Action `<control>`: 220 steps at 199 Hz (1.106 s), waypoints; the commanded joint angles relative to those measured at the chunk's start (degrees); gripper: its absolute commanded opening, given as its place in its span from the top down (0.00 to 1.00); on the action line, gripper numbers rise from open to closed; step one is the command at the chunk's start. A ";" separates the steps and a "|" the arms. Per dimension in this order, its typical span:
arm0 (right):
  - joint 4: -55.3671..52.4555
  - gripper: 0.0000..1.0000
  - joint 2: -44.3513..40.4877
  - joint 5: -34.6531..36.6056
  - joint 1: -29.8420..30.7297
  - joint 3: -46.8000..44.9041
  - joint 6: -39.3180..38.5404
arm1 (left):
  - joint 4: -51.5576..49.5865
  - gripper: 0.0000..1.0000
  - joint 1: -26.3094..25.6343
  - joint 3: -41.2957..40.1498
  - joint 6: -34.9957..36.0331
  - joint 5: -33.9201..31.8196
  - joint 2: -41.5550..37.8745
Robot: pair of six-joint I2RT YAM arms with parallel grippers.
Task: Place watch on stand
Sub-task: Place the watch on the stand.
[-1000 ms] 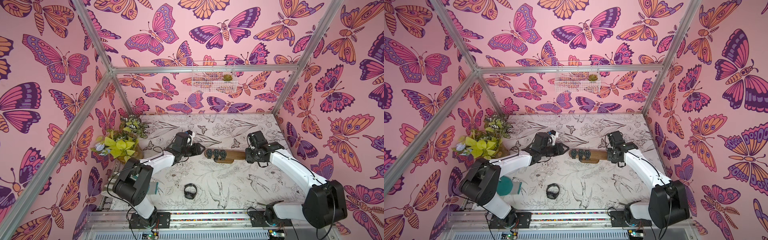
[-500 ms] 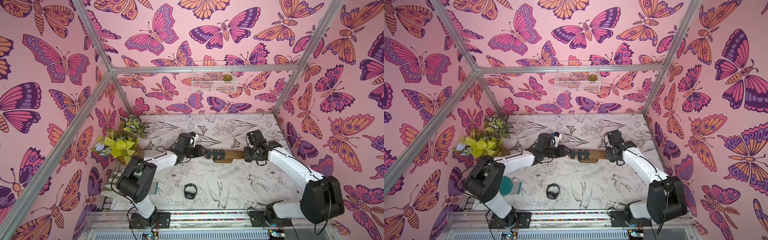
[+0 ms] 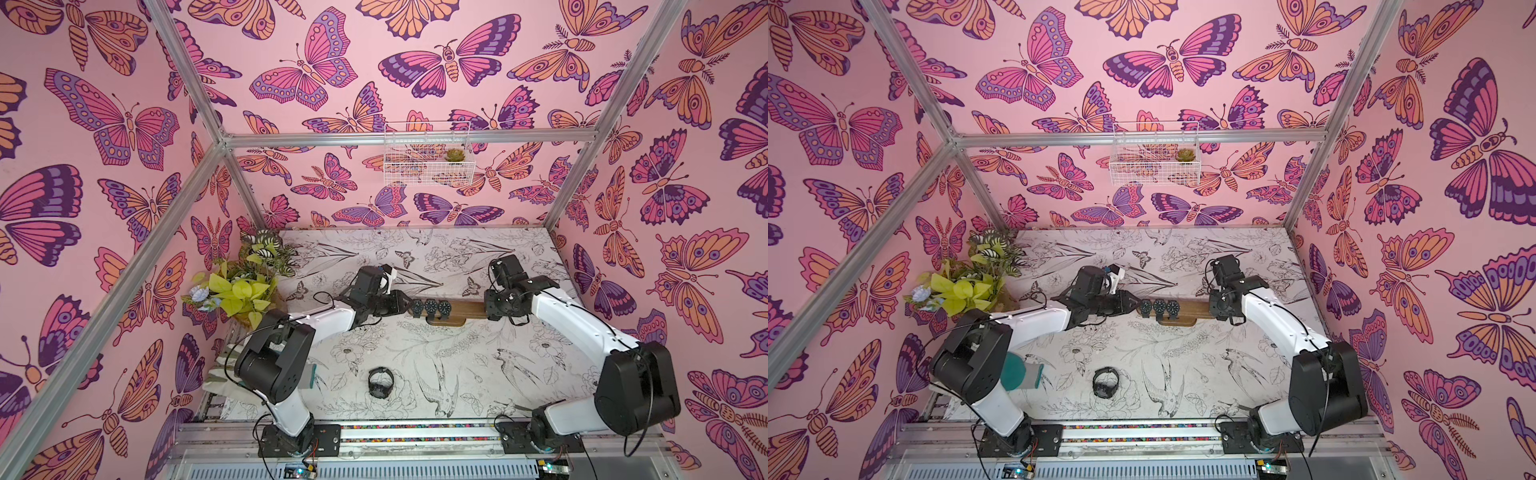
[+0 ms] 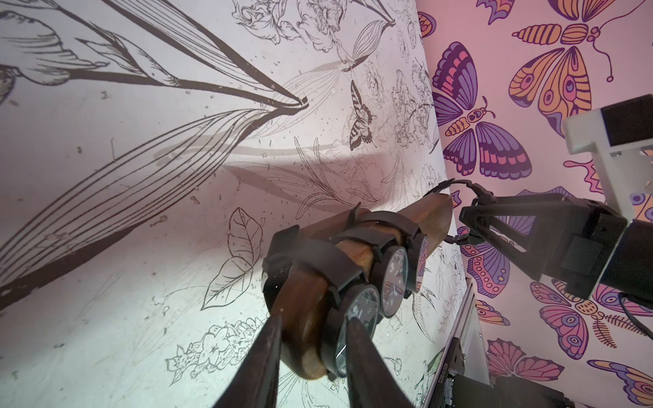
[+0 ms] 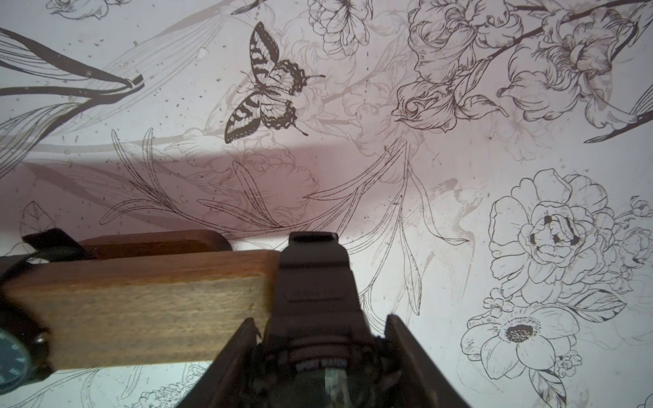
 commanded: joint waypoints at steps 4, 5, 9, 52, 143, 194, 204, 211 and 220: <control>-1.58 0.66 1.21 -0.05 1.30 1.96 -0.24 | -1.72 0.67 -0.37 1.32 0.98 1.35 0.79; -1.60 0.66 1.23 0.00 1.39 1.97 -0.23 | -1.72 0.67 -0.38 1.32 1.00 1.33 0.75; -1.60 0.66 1.39 0.05 1.56 2.06 -0.17 | -1.72 0.67 -0.39 1.32 0.94 1.38 0.73; -1.83 0.65 3.21 0.57 3.94 3.19 0.18 | -1.89 0.68 -0.56 1.41 1.05 1.23 0.91; -2.27 0.64 6.87 2.38 11.51 6.63 2.66 | -1.89 0.70 -0.83 1.94 0.86 1.39 1.40; -2.18 0.64 10.90 2.87 14.51 8.57 4.22 | -2.16 0.70 -0.83 1.85 1.04 1.27 1.15; -2.13 0.64 11.16 2.92 14.75 8.65 4.54 | -2.24 0.70 -0.87 1.85 1.17 1.20 1.10; -2.27 0.64 11.25 3.15 14.73 8.79 4.69 | -2.29 0.70 -0.91 1.78 1.18 1.14 0.98; -2.40 0.62 11.25 3.39 14.84 8.87 4.84 | -2.39 0.70 -0.88 1.78 1.21 1.02 0.92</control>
